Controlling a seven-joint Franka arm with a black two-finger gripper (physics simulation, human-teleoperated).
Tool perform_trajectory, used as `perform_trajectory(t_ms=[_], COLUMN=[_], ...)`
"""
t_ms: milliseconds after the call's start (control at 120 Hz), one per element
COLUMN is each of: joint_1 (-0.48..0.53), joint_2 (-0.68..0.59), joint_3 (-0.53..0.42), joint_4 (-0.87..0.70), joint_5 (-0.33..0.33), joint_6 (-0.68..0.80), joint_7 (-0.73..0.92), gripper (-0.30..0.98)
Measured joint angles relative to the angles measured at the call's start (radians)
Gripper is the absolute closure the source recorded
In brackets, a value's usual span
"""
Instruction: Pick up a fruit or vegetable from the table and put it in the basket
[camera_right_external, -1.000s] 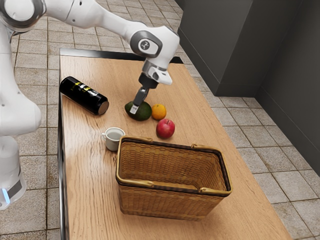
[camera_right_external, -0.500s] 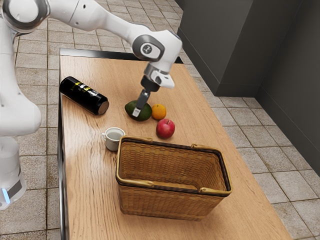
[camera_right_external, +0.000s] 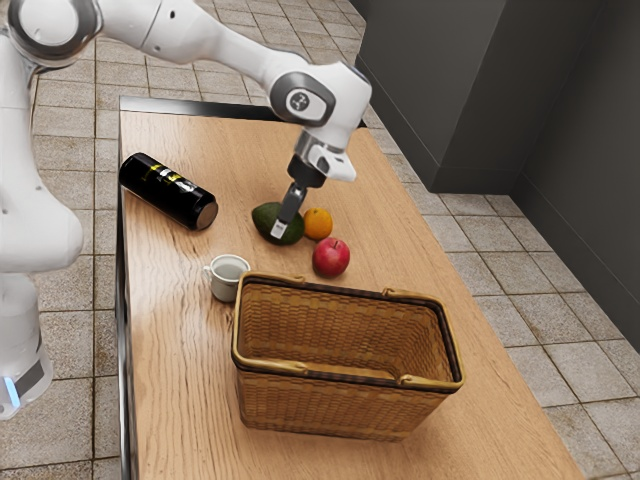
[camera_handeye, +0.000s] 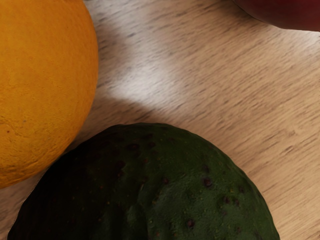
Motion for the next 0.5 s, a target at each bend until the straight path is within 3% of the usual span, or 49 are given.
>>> perform_trajectory(t_ms=[300,417,500], joint_1=[-0.002,-0.006,-0.003], joint_2=[0.0,0.001,0.001], joint_3=[0.032,0.029,0.021], joint_4=[0.0,0.001,0.002], joint_5=[0.005,0.021,0.032], joint_6=[0.0,-0.001,-0.003], joint_7=[0.003,0.005,0.007], gripper=[0.0,0.12,0.14])
